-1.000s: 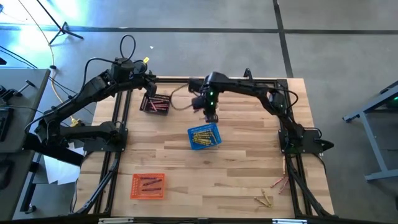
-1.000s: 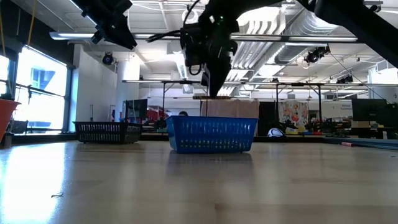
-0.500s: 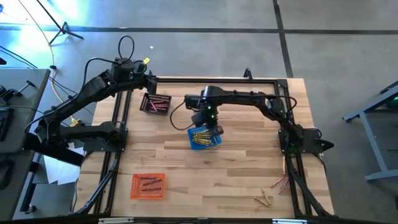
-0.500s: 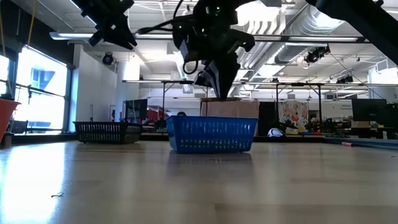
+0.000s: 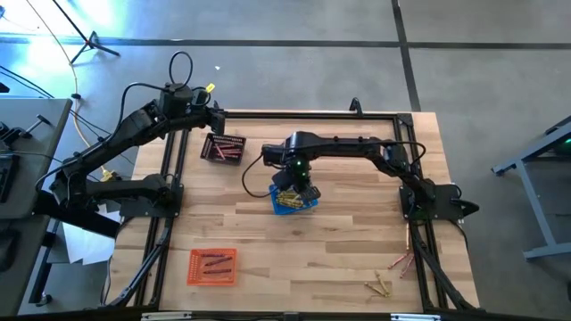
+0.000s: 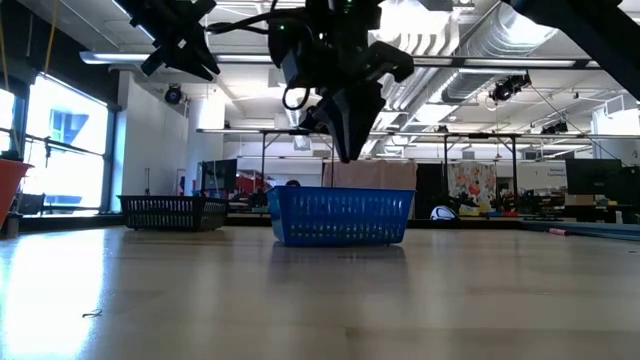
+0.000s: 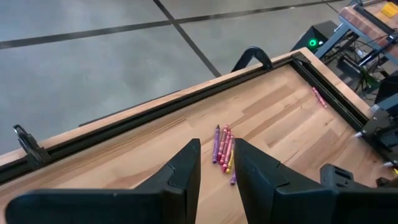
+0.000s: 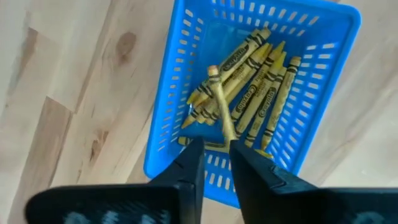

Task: Sort crayons
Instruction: Put the red crayon into the black basket

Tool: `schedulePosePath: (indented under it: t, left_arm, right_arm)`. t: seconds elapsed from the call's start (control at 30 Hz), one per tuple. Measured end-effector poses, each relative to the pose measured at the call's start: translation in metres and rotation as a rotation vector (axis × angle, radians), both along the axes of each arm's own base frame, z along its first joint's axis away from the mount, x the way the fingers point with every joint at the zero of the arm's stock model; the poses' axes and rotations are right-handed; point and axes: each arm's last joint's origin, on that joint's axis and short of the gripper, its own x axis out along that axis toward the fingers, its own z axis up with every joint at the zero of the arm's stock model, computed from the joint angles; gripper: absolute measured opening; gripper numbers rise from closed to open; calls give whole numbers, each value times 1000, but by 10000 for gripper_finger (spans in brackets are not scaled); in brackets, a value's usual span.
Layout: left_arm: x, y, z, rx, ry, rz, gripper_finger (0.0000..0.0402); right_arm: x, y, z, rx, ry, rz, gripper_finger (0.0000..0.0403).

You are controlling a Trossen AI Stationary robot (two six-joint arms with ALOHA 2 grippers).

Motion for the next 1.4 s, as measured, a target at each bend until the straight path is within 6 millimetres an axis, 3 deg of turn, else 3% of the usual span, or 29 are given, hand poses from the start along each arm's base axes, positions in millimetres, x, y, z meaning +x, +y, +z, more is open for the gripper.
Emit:
schedulePosePath:
  t: [0.23,0.37,0.47,0.6,0.7,0.93,1.23,1.4]
  left_arm:
    - [0,0,0,0,1,0,85]
    - [0,0,0,-1,2,-1,85]
    - [0,0,0,8,10,-6,85]
    - [0,0,0,13,14,-4,85]
    - [0,0,0,14,18,-7,85]
    - [1,1,-1,26,34,10,85]
    - [1,4,2,115,64,28,85]
    - [2,6,5,206,105,24,85]
  right_arm:
    - [-6,0,0,-21,70,-30,85]
    - [-18,-1,1,-75,234,-166,86]
    - [-21,-4,0,-93,239,-228,87]
    - [-43,-9,6,-90,287,-306,87]
    - [-73,-23,5,-50,336,-436,87]
    - [-156,-50,-4,98,117,-809,87]
    - [-257,-61,-15,-198,-36,-1861,87]
    - [-299,-61,-37,-232,-15,-2255,87]
